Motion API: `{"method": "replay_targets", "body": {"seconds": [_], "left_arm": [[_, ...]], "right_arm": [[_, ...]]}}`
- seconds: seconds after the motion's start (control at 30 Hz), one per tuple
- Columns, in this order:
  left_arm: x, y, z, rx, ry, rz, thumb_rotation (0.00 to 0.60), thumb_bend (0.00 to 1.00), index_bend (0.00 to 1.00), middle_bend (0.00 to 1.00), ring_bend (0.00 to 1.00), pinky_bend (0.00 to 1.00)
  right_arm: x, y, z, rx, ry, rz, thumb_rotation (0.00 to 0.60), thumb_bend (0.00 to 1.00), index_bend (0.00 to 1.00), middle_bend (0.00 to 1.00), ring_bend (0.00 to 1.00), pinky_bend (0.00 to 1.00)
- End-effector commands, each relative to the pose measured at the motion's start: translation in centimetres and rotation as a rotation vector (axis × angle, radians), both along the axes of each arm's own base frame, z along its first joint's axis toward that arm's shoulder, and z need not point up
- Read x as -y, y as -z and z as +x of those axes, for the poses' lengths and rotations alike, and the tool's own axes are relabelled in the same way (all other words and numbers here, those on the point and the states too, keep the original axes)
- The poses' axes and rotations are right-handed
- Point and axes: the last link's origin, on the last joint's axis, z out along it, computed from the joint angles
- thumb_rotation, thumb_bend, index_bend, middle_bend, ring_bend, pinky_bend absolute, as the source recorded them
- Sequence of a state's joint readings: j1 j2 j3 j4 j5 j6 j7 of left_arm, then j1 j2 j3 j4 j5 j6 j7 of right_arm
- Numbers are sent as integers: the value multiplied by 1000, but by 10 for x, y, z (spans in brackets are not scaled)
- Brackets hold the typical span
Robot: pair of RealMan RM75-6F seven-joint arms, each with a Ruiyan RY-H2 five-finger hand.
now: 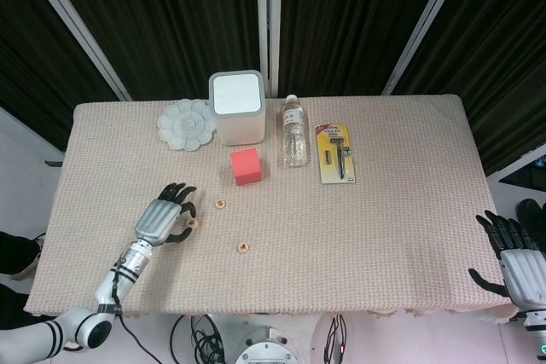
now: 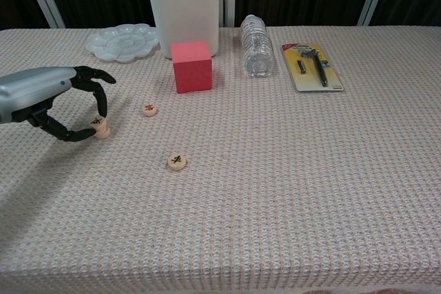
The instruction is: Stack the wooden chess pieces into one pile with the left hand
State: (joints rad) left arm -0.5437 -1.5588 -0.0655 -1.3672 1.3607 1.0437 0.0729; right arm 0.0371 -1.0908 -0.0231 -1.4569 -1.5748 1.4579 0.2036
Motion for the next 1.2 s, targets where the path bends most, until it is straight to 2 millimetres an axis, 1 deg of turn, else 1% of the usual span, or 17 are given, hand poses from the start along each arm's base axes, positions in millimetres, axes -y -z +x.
{"method": "replay_targets", "body": {"seconds": [0.03,0.23,0.43,0.53,0.7,0.8,0.87,1.07,1.2], "left_arm": [[0,0,0,-3,0,0,600,315,447,91,0,0],[1,-1,0,-5,6,0,600,314,413,91,0,0],[1,-2,0,0,-1,1,600,315,405,91,0,0],[5,-4,6,24,12,-1,600,314,405,91,0,0],[17,-2,29,77,84,-27,600,310,403,91,0,0],[23,7,43,102,122,-61,600,309,402,91,0,0],[27,16,50,106,142,-87,600,309,402,91,0,0],[29,43,62,97,164,-140,600,307,402,91,0,0],[28,53,67,97,168,-152,600,306,401,91,0,0]], "right_arm": [[0,0,0,-1,0,0,600,164,0,0,0,0],[0,0,0,-1,0,3,600,165,0,0,0,0],[0,0,0,0,-2,1,600,166,0,0,0,0],[0,-1,0,-1,0,-1,600,167,0,0,0,0],[0,0,1,2,-4,2,600,167,0,0,0,0],[0,2,2,2,-7,5,600,167,0,0,0,0],[0,2,2,2,-6,8,600,167,0,0,0,0],[-1,2,1,2,-1,12,600,167,0,0,0,0],[-1,-1,0,1,0,9,600,172,0,0,0,0]]}}
